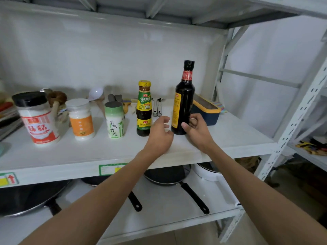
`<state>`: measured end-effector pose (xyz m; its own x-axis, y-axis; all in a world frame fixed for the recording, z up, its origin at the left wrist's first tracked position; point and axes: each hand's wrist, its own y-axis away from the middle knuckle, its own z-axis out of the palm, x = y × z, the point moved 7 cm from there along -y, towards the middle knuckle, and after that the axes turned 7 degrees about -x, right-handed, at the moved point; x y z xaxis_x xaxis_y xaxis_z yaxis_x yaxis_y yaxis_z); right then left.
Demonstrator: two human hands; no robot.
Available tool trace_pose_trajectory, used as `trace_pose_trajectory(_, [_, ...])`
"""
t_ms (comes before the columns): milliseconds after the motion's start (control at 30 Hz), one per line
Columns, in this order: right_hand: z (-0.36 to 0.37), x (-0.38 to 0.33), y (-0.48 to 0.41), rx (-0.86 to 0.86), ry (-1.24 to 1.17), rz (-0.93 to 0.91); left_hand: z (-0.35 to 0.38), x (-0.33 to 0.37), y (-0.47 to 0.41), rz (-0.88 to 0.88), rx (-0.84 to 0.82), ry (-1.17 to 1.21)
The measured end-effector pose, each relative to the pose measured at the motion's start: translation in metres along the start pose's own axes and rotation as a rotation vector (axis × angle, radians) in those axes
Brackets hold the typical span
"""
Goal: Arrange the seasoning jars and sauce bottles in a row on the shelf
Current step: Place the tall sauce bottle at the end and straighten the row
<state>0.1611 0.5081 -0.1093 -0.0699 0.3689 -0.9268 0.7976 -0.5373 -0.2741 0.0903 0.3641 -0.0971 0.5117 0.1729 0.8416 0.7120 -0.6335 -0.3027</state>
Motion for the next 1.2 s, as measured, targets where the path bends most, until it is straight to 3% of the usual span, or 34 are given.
trace_pose_trajectory(133, [-0.001, 0.004, -0.005, -0.004, -0.002, 0.005, 0.017, -0.006, -0.005, -0.127, -0.052, -0.006])
trace_pose_trajectory(267, [0.002, 0.004, -0.005, -0.021, 0.055, 0.041, 0.020, 0.002, 0.002, -0.051, -0.241, -0.073])
trace_pose_trajectory(367, [-0.001, 0.000, -0.003, 0.018, 0.162, -0.011, 0.021, 0.003, 0.005, -0.006, -0.287, -0.075])
trace_pose_trajectory(533, [0.002, -0.003, -0.001, -0.034, -0.006, 0.048, 0.022, 0.000, 0.001, -0.016, -0.306, -0.044])
trace_pose_trajectory(667, [0.002, 0.000, 0.000, -0.036, -0.074, 0.069, 0.025, -0.005, -0.006, 0.001, -0.291, -0.146])
trace_pose_trajectory(867, [0.000, 0.005, -0.002, -0.012, -0.107, 0.108, 0.027, -0.007, -0.008, -0.012, -0.232, -0.119])
trace_pose_trajectory(1200, [-0.001, 0.009, -0.006, 0.038, 0.079, 0.074, 0.019, -0.011, -0.007, -0.022, -0.094, 0.032])
